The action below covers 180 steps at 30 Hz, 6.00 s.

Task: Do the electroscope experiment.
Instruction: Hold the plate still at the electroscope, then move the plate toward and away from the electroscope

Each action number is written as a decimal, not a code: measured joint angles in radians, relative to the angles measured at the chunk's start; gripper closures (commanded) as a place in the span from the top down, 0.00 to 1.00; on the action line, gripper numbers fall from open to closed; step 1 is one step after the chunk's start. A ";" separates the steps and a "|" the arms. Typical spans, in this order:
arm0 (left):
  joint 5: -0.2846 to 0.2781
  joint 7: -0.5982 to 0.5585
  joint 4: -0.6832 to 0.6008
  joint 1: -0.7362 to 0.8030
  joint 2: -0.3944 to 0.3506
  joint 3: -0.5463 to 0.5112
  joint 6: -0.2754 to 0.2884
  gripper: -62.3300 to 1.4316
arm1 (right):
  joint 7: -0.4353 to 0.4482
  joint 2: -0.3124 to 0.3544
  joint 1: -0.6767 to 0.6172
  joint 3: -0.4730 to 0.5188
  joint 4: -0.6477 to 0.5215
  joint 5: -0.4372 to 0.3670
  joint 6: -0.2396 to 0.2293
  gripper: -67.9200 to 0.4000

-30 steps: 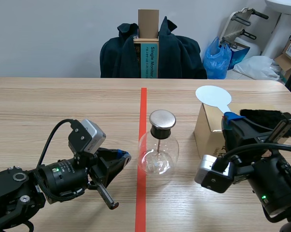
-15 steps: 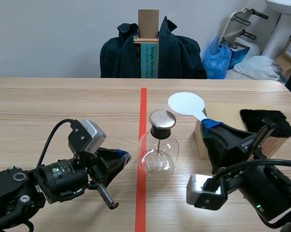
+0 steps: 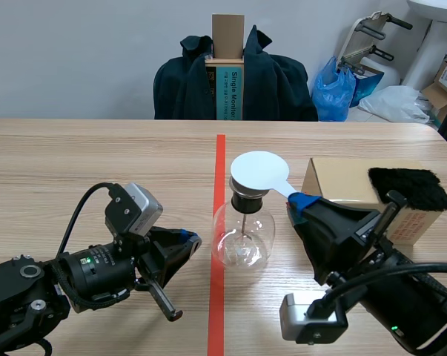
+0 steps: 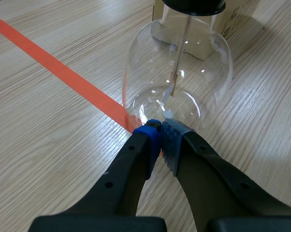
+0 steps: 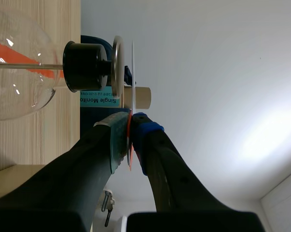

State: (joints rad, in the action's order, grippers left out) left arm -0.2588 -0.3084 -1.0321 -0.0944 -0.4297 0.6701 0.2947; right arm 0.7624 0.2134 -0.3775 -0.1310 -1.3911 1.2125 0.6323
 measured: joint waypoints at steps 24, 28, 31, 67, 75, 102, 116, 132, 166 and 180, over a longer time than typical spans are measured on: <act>0.000 0.000 0.000 0.000 0.000 0.000 0.000 0.06 | 0.001 0.000 0.000 0.000 0.000 0.000 0.000 0.02; 0.000 0.000 0.000 0.000 0.000 0.000 0.000 0.06 | 0.001 0.000 0.000 0.000 0.000 0.000 0.000 0.02; 0.000 0.000 0.000 0.000 0.000 0.000 0.000 0.06 | 0.001 0.000 0.000 0.000 0.000 0.000 0.000 0.02; 0.000 0.000 0.000 0.000 0.000 0.000 0.000 0.06 | -0.409 0.000 0.000 0.000 0.000 -0.001 0.000 0.02; 0.000 0.000 0.000 0.000 0.000 0.000 0.000 0.06 | -0.449 0.000 0.000 0.000 0.000 -0.001 0.000 0.02; 0.000 0.000 0.000 0.000 0.000 0.000 0.000 0.06 | 0.054 0.000 0.000 0.000 0.000 0.000 0.000 0.02; 0.000 0.000 0.000 0.000 0.000 0.000 0.000 0.06 | 0.068 0.000 0.000 0.000 0.000 0.000 0.000 0.02; 0.000 -0.019 0.000 0.000 0.000 0.000 0.000 0.06 | -0.202 0.000 0.000 0.000 0.000 0.000 0.000 0.02; 0.000 -0.019 0.000 0.000 0.000 0.000 0.000 0.06 | -0.115 0.000 0.000 0.000 0.000 0.000 0.000 0.02; 0.000 -0.019 0.000 0.000 0.000 0.000 0.000 0.06 | 0.049 0.000 0.000 0.000 0.000 0.000 0.012 0.02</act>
State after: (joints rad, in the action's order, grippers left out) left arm -0.2588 -0.3271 -1.0321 -0.0944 -0.4297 0.6701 0.2947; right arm 0.8116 0.2134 -0.3775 -0.1310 -1.3911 1.2125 0.6445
